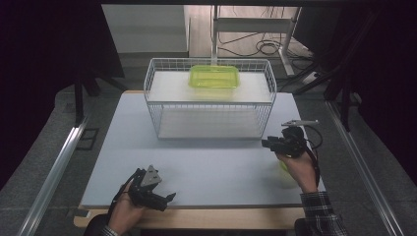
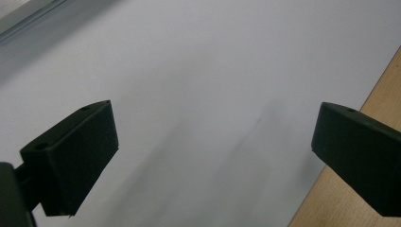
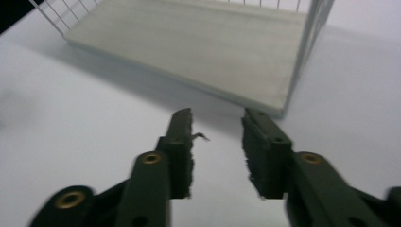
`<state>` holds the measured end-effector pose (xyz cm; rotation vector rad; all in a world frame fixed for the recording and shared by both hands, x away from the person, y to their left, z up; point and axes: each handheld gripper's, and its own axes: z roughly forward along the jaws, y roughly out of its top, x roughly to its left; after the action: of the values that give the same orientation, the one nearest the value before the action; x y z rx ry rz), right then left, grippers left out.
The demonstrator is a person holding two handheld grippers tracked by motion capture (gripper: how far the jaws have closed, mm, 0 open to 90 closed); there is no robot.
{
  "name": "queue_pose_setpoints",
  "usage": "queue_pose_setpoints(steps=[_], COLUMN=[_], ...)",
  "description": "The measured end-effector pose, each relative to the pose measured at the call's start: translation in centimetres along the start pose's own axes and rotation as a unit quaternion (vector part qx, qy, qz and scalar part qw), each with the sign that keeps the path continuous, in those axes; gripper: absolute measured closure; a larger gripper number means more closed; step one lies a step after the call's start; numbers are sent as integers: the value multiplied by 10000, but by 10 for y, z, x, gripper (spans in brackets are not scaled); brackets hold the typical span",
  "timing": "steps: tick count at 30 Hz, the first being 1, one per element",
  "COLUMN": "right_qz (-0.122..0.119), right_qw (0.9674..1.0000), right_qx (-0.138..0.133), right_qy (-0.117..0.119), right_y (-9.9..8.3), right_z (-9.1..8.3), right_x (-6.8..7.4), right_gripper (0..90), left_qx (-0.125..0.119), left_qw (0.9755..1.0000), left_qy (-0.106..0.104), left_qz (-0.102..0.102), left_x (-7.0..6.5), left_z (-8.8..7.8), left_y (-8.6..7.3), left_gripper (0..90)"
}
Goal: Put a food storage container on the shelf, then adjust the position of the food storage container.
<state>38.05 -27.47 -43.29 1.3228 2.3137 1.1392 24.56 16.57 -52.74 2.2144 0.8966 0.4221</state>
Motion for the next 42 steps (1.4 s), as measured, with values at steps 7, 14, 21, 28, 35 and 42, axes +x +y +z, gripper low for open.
queue_pose_setpoints(steps=[7, 14, 21, 28, 35, 42], right_qz=[-108, -71, 122, 215, 286, 361], right_qw=[9992, 9974, 9967, 9950, 9925, 9895], right_qx=[140, 153, 86, 19, -18, -37], right_qy=[-364, -699, -800, -977, -1185, -1402], right_y=[-19, -30, -39, -45, -50, -57], right_z=[-6, -16, -27, -36, -43, -51], right_x=[-7, -17, -28, -36, -45, -53], right_gripper=[869, 891, 891, 892, 892, 892], left_qx=[6, -8, -9, 1, 4, 33], left_qw=[10000, 10000, 10000, 10000, 10000, 10000], left_qy=[8, 4, 0, 11, 13, 19], left_qz=[9, 10, 11, 19, 24, 47], left_x=[0, 0, 0, -1, 0, -1], left_z=[0, -1, -1, -1, -1, 0], left_y=[0, 0, 0, 0, 0, 0], left_gripper=[11, 11, 12, 12, 12, 12])
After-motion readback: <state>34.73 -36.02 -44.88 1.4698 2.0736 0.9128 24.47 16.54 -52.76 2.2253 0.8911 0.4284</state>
